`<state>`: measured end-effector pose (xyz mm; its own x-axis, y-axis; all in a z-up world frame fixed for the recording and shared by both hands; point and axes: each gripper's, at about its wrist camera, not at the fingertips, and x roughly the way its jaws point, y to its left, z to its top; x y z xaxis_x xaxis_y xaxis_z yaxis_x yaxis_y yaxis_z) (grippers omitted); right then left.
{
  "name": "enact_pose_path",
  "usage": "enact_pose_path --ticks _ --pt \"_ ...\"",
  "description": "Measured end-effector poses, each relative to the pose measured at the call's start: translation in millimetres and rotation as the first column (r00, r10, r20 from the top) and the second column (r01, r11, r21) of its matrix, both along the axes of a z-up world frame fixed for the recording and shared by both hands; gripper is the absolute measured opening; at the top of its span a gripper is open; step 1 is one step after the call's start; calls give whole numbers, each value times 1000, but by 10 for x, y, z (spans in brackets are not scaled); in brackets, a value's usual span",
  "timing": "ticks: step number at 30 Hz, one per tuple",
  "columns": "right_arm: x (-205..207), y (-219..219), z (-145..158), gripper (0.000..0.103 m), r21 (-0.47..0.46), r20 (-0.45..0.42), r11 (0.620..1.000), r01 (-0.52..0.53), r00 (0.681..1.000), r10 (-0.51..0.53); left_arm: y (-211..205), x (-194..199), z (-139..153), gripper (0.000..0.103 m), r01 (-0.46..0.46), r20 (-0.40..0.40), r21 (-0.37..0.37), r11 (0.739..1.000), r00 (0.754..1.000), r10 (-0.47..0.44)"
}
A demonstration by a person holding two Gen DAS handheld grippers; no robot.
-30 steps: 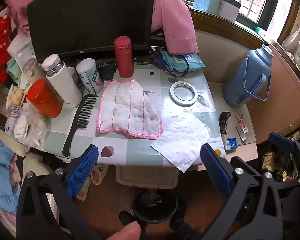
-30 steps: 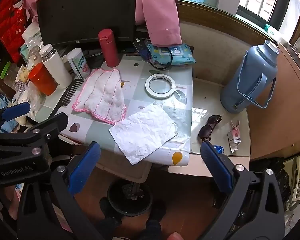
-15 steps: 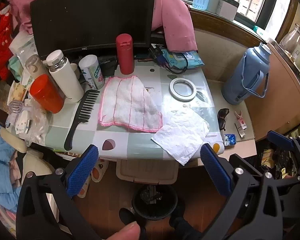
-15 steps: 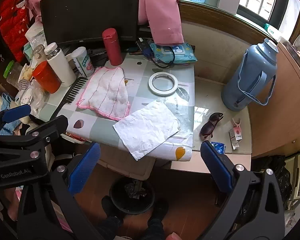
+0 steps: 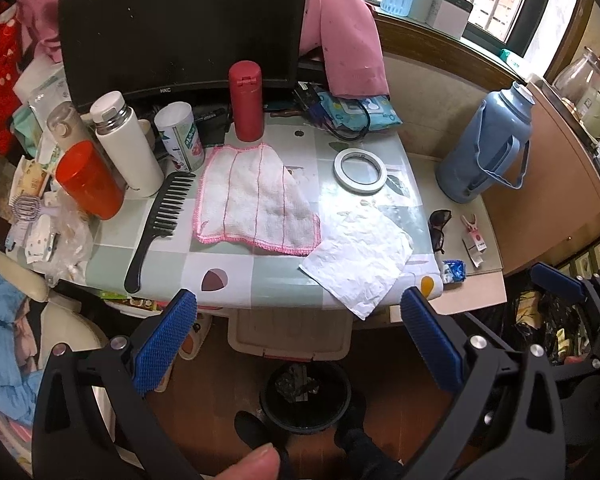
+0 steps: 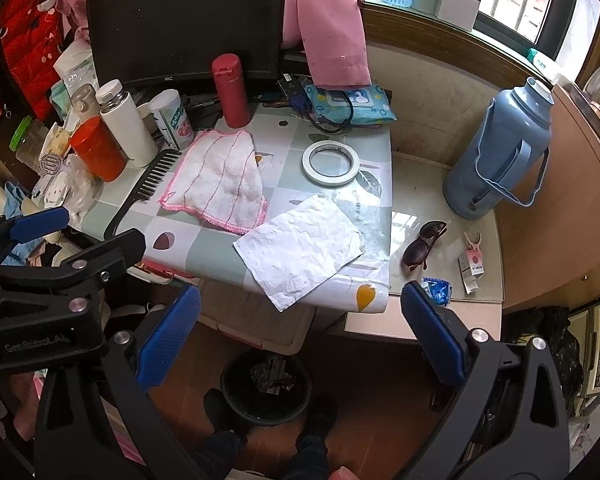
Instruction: Collect trash
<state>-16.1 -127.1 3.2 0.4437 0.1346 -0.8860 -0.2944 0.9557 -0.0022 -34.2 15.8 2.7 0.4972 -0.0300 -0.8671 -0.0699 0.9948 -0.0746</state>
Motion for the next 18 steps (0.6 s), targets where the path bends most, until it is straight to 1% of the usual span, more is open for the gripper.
enact_pose_path --ticks 6,18 --pt "-108 93 9 99 -3 4 999 32 999 -32 81 5 -9 99 29 -6 3 1000 1000 -29" --pt "-149 353 12 99 -3 11 994 113 994 -113 301 70 -17 99 102 -6 6 995 995 -102"
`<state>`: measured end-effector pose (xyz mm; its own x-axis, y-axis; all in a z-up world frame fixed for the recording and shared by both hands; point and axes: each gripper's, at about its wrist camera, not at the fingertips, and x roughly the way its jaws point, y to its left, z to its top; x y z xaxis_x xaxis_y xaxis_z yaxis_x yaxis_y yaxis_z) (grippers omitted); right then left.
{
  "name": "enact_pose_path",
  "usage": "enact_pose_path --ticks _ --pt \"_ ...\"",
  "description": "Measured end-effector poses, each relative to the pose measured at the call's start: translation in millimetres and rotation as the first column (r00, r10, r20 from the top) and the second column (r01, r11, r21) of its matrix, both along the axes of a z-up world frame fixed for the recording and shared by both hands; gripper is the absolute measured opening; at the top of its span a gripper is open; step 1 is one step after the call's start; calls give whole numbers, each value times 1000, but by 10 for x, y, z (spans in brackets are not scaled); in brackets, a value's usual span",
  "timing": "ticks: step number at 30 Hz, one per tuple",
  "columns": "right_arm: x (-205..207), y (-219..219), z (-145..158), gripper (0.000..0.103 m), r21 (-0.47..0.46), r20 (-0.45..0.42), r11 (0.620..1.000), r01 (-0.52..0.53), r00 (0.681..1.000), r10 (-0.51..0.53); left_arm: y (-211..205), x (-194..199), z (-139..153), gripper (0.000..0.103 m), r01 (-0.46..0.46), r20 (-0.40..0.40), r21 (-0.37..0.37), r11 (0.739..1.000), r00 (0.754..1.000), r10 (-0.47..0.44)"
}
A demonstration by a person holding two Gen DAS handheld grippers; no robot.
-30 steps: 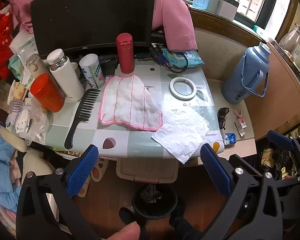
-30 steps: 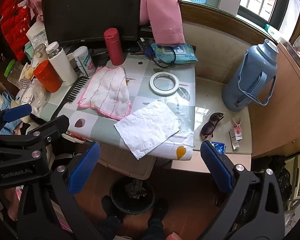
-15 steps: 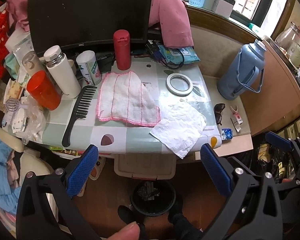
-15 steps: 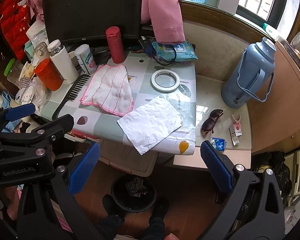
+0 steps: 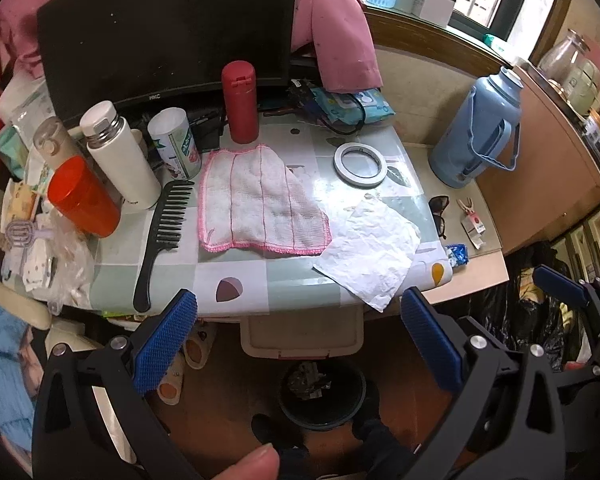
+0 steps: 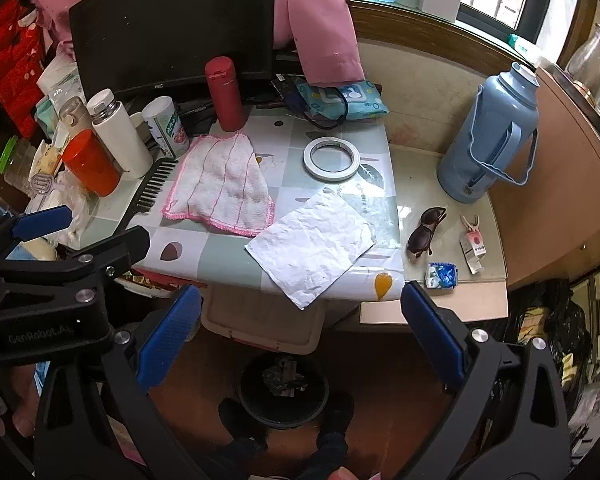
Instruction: Collect trash
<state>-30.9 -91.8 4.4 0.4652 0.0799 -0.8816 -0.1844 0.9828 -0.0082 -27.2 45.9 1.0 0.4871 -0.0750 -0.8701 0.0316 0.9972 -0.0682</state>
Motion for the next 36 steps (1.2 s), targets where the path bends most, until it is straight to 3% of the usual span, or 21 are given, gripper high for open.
enact_pose_path --ticks 22,36 --pt "-186 285 68 99 -36 30 990 138 990 -136 210 32 20 99 148 23 -29 989 989 -147" --pt "-191 516 106 99 -54 36 985 162 987 -160 404 57 54 99 176 21 -41 983 984 -176"
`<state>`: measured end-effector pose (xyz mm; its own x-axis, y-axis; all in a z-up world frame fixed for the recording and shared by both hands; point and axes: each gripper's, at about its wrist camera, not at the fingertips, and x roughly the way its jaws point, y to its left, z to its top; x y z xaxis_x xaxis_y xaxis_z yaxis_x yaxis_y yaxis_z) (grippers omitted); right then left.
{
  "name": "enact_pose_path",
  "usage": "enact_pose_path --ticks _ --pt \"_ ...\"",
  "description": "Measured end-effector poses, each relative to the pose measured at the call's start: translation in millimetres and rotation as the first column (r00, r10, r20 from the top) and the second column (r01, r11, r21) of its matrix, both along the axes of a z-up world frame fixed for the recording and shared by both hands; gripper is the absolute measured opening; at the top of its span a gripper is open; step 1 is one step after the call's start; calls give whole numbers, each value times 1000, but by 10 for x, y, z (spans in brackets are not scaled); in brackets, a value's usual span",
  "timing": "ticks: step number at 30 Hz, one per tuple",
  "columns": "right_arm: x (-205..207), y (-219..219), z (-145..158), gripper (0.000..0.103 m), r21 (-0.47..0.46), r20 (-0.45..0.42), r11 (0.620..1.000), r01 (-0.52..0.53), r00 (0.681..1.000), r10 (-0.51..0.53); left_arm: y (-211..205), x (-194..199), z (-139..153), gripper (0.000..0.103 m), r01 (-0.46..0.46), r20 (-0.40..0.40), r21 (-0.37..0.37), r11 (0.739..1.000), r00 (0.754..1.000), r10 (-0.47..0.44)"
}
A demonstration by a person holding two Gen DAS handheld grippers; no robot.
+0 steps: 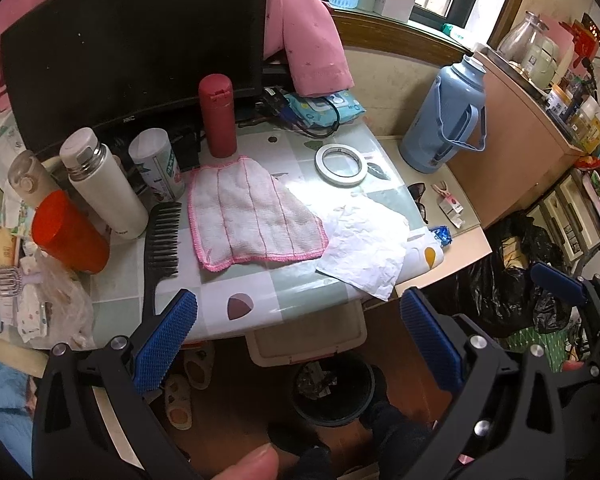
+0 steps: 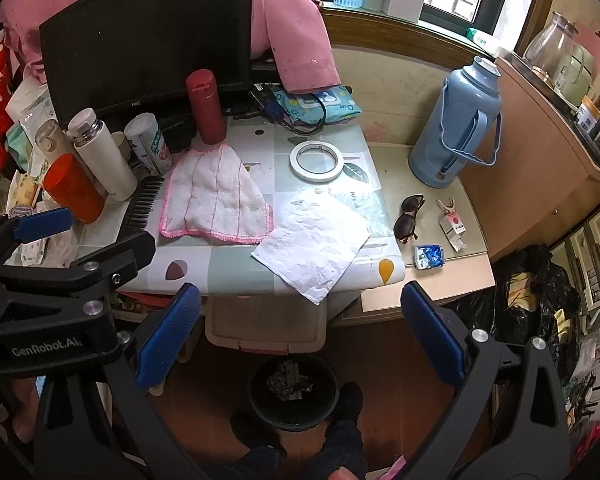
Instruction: Collect trash
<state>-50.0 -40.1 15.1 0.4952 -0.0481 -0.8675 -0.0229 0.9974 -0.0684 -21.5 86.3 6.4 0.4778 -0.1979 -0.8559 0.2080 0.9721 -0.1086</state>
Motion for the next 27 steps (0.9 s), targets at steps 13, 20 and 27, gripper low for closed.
enact_pose_path --ticks 13,20,27 --pt "70 126 -87 99 26 -37 999 -39 999 40 198 36 -74 99 -26 -24 -40 999 999 25" --pt "320 137 -232 99 55 -78 988 -143 986 147 385 175 -269 99 -125 -107 -129 984 988 112" --pt "833 166 -460 99 87 -104 946 -312 942 320 439 421 -488 99 -186 -114 -78 979 978 176"
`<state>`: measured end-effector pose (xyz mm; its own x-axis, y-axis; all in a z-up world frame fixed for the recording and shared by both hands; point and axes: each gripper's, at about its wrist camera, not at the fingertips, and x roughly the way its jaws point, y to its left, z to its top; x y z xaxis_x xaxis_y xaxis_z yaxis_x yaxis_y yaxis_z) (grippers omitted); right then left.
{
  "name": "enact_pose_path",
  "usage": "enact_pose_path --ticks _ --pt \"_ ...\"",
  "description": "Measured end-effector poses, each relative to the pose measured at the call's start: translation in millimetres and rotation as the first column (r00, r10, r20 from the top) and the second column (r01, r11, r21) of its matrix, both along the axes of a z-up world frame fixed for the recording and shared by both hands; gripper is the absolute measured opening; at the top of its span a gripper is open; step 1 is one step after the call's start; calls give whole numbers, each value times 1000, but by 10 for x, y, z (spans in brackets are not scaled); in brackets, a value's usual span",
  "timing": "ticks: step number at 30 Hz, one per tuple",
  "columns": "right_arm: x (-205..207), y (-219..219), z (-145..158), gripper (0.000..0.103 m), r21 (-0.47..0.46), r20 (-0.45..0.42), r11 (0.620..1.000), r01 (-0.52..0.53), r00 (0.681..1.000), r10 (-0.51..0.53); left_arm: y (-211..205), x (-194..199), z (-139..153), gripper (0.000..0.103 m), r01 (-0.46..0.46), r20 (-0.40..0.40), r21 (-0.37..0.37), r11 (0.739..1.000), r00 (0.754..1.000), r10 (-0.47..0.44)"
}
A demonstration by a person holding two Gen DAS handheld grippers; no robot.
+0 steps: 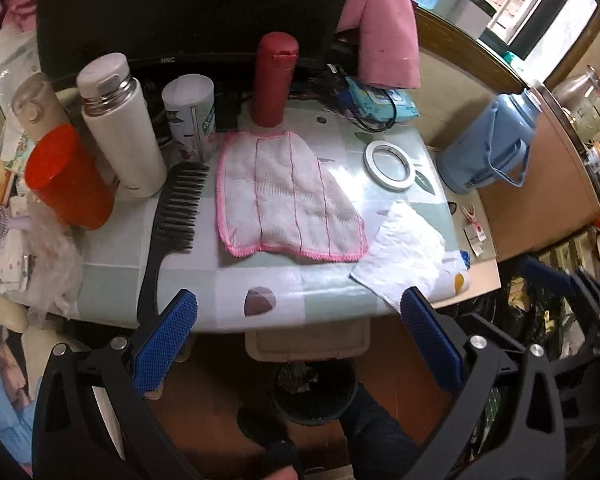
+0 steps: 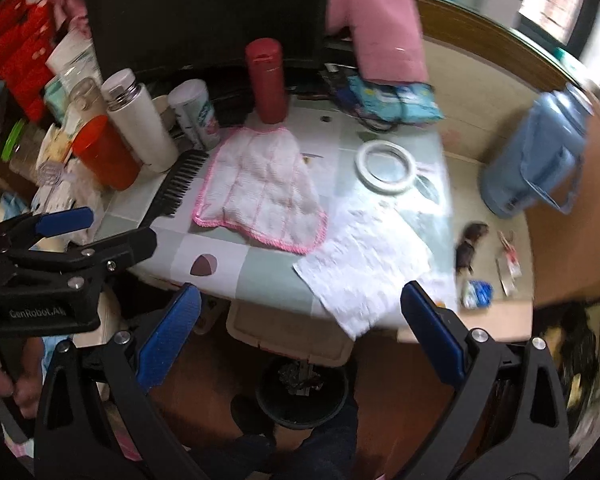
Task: Collect trash
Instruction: 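Lower the left gripper onto the pink-edged white cloth and pinch it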
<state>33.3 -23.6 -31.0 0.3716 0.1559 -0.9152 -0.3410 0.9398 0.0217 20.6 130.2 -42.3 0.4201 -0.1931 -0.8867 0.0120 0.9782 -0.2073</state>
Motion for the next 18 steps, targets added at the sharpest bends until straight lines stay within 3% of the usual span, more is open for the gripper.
enact_pose_path --ticks 7,13,15,18 --pt "593 1 -394 99 56 -75 982 -182 980 186 -20 402 -386 98 -91 -98 8 996 991 91" --pt "1076 -43 -850 98 121 -147 959 -256 951 272 -27 796 -772 98 -192 -154 18 981 969 193" --pt "1208 -7 -1014 95 129 -165 943 -307 931 325 5 919 -890 98 -234 -168 2 972 958 231" --pt "1345 79 -1249 81 128 -184 916 -380 898 399 32 1110 -1068 98 -285 -191 -13 958 942 277"
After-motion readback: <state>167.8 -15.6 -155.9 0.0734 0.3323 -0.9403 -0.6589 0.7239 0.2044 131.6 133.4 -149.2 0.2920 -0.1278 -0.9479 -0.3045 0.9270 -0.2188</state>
